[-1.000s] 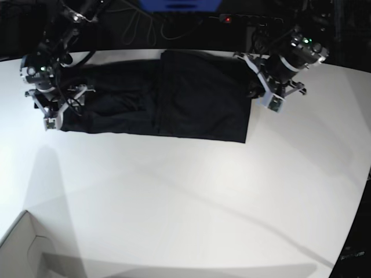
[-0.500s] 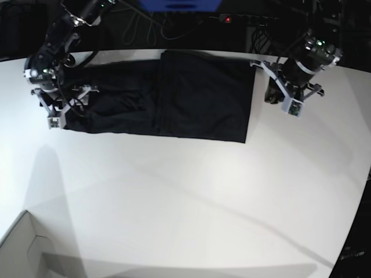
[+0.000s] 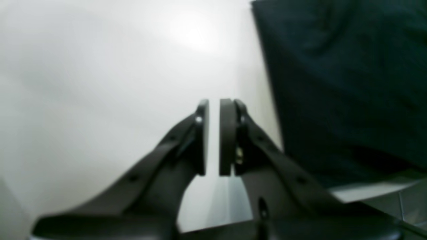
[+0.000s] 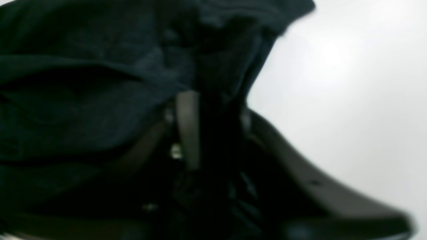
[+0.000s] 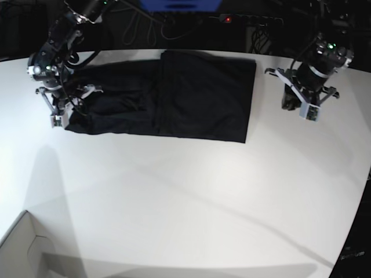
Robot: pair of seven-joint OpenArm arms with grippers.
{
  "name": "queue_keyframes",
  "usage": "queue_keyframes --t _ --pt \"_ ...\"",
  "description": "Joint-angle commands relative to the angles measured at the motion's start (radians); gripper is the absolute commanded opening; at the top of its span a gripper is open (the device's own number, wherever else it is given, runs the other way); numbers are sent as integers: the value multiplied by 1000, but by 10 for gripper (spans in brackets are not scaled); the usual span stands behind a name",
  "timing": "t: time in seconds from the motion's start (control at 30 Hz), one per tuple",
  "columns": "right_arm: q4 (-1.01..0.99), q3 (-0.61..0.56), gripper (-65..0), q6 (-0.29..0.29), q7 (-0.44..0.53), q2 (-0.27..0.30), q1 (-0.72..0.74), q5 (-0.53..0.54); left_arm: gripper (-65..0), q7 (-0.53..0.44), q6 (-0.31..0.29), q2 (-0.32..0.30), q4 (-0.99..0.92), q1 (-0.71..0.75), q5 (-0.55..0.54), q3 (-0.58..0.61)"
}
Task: Layout the t-shirt on the table in an organized manner, then fold the t-shirt properly
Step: 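Release the strip and lift both grippers away from the folded shirt, then grasp the folded shirt's end with the right gripper and lift it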
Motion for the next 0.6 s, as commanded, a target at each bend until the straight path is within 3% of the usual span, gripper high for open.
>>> queue_keyframes --t 0.0,0.17,0.4,0.57 --pt "-5 -4 -650 4 -51 -6 -2 -25 -598 -20 -2 -7 14 -2 -8 -21" --pt "7 -19 -650 4 -51 -6 -2 -25 -598 -18 -2 -7 -15 -2 -8 -103" --pt "188 -18 -650 4 -51 -6 -14 -25 -598 -18 -5 -7 -86 1 -8 -233" --pt "285 -114 -650 4 -51 -6 -59 -25 -598 -17 -148 0 -87 7 -8 -291"
